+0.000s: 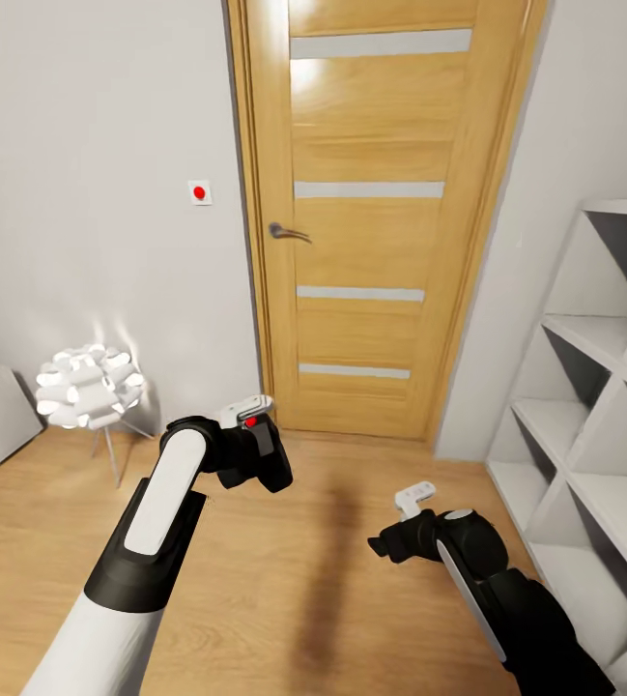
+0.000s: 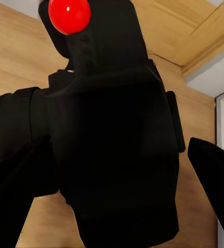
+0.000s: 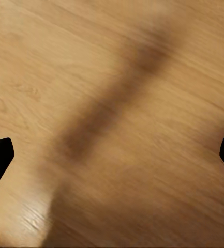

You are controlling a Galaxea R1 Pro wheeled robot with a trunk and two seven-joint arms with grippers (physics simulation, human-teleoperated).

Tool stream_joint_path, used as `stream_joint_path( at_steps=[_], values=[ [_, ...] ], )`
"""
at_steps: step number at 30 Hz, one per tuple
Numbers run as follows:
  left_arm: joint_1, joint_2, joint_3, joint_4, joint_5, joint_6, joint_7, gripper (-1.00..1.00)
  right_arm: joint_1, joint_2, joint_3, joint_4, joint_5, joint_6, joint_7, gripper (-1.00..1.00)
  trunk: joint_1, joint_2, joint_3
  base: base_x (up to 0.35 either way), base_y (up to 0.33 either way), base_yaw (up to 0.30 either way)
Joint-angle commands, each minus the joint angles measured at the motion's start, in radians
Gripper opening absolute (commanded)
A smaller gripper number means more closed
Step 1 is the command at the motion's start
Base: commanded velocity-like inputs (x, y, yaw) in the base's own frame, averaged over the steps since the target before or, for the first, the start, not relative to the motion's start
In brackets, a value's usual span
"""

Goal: Attach the digital camera to the camera tripod in the bedroom.

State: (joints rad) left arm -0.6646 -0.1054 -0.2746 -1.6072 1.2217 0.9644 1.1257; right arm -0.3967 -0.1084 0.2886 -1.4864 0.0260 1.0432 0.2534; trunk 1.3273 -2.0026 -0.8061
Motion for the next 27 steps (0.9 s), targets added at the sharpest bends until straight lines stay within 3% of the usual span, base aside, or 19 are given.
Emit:
stream_joint_path(
  at_steps=[1,13,27],
  values=[
    [-0.001,0.0,0.0,0.0,0.009,0.004,0.01,-1.0,-0.001,-0.001,0.001,-0.001,0.003,0.004,0.003,1.0,0.0,0.0,-0.001,0.337,0.0,0.278],
    [0.008,0.006,0.031,0.0,0.008,-0.002,0.009,-1.0,0.0,-0.004,0.002,-0.004,0.002,0.004,0.005,1.0,0.0,0.0,-0.001,0.337,-0.008,0.29],
    [0.028,0.011,0.048,0.0,0.008,-0.008,0.009,-1.0,0.001,-0.005,0.003,-0.006,0.002,0.004,0.006,1.0,0.0,0.0,-0.001,0.331,-0.095,0.296]
  ],
)
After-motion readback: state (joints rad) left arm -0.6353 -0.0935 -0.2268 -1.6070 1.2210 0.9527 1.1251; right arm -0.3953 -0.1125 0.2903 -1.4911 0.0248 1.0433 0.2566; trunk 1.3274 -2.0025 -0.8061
